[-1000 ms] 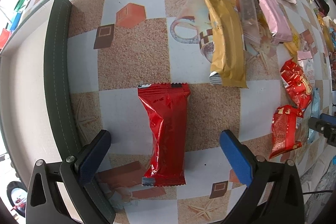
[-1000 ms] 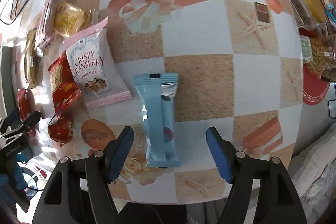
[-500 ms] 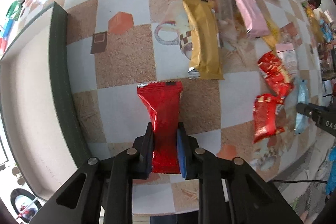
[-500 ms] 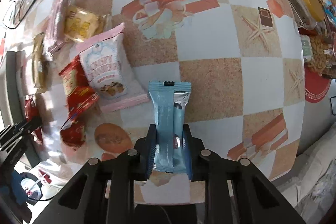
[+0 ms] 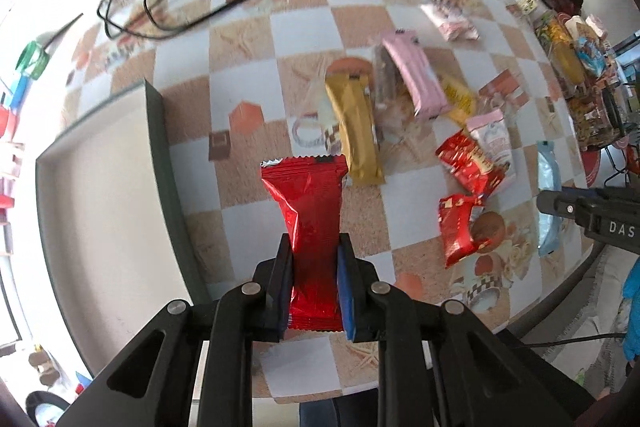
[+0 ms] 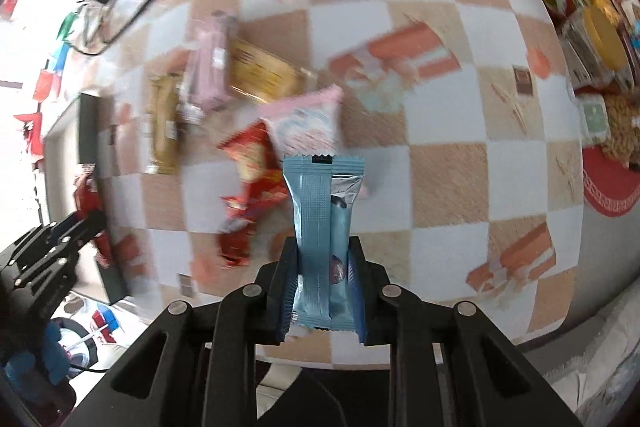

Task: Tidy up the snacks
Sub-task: 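Carry the red bar and light-blue bar with both tools to the white tray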

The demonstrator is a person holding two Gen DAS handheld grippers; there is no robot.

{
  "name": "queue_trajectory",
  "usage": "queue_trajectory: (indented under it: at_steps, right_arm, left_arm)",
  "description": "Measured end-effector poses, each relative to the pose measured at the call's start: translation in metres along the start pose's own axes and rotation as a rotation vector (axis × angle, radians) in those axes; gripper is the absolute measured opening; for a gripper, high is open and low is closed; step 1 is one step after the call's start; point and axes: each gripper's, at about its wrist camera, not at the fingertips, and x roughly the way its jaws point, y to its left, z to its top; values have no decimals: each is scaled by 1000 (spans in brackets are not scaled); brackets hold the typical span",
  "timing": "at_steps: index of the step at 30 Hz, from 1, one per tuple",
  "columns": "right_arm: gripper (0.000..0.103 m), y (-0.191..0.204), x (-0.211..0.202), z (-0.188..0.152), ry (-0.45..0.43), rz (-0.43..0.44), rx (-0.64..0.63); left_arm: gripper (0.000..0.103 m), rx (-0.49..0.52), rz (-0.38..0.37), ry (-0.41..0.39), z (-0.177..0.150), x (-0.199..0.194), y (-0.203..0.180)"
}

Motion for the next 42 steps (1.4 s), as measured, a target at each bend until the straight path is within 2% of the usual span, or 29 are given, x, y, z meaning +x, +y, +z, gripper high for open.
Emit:
queue_trajectory:
  at_steps: [3,7,14,18,29,42]
  right_arm:
    - [25,16,-3,6,-21,4,-41]
    - [25,39,-14,17,-34,8,-103]
    - [25,83,-21,26,-34,11,-207]
    - [25,124,-17,31,-26,4,-291]
    - [25,227,-4,28,-19,37,-491]
    - [25,320,20,10,16,59,-650]
  left_arm:
    - [22,-4,2,-35,8,-11,2]
    - [22,-26,23,-71,-3,-18,9]
    - [22,-116,46,-114,-13,-31,49]
    - [22,-171,58,-130,-22,-38,77]
    - [22,-334,97,-129,-53,-46,150]
    - [22,-459,128,-92,-95,-42,201]
